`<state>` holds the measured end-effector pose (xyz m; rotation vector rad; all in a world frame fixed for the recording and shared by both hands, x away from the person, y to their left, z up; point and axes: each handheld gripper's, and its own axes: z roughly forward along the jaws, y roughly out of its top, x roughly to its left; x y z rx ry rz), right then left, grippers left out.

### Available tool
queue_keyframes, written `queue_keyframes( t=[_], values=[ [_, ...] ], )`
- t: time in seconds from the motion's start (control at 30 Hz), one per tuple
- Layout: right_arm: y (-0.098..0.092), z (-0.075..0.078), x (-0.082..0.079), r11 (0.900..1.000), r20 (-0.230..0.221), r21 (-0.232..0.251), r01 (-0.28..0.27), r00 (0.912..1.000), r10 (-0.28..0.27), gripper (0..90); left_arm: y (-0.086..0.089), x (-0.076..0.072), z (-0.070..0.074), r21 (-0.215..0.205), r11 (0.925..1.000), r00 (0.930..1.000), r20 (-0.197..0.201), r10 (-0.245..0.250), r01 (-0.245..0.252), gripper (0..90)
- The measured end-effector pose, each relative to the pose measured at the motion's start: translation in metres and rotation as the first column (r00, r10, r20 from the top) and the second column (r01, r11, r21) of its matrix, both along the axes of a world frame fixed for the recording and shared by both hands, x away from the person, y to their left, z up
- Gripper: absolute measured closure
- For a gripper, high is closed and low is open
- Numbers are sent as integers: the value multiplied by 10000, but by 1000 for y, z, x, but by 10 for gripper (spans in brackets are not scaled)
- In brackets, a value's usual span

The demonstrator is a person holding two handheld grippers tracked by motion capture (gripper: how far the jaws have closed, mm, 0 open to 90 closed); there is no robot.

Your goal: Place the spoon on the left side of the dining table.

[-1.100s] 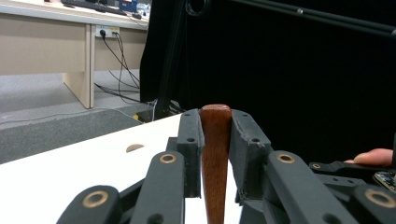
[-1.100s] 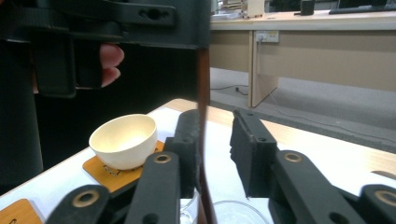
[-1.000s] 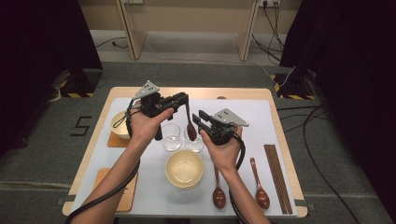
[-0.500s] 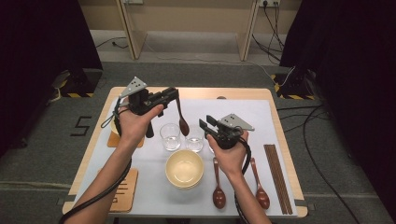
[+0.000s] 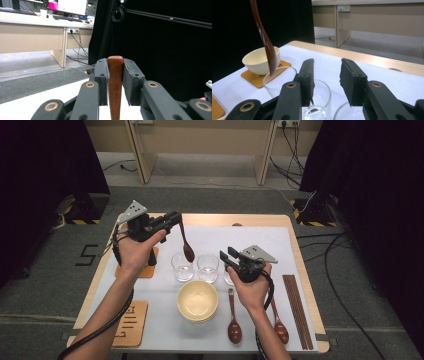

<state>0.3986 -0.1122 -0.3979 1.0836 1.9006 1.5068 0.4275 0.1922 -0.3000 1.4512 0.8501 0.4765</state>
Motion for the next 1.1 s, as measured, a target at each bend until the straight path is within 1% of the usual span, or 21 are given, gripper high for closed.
queue_keyframes(
  t=[0.07,0.3,0.4,0.47,0.63,0.73,0.87,1.1],
  values=[
    [-2,-2,0,10000,-69,22,73,9999,-73,633,2,0,0,-1,10000,10000,27,57,-57,746],
    [-7,-6,-2,9998,-82,-12,185,9998,-185,629,9,0,-1,32,9998,9998,40,215,-215,746],
    [-11,-10,-3,9996,-75,30,285,9996,-285,624,14,-1,-2,-6,9996,9996,41,266,-266,746],
    [-13,-12,-4,9994,-134,172,291,9995,-288,621,16,-2,-2,14,9995,9995,66,312,-312,746],
    [-17,-18,-6,9991,-199,164,397,9990,-393,608,18,-4,-2,-3,9993,9992,110,376,-376,746],
    [-21,-19,-8,9987,-144,158,475,9988,-473,602,22,-5,-2,27,9989,9988,162,465,-466,746],
    [-24,-20,-9,9983,-184,182,546,9984,-542,595,27,-6,0,14,9984,9981,208,572,-572,746],
    [-26,-19,-11,9982,-190,199,572,9982,-568,590,37,-7,-1,2,9971,9969,213,754,-755,746]
  ],
)
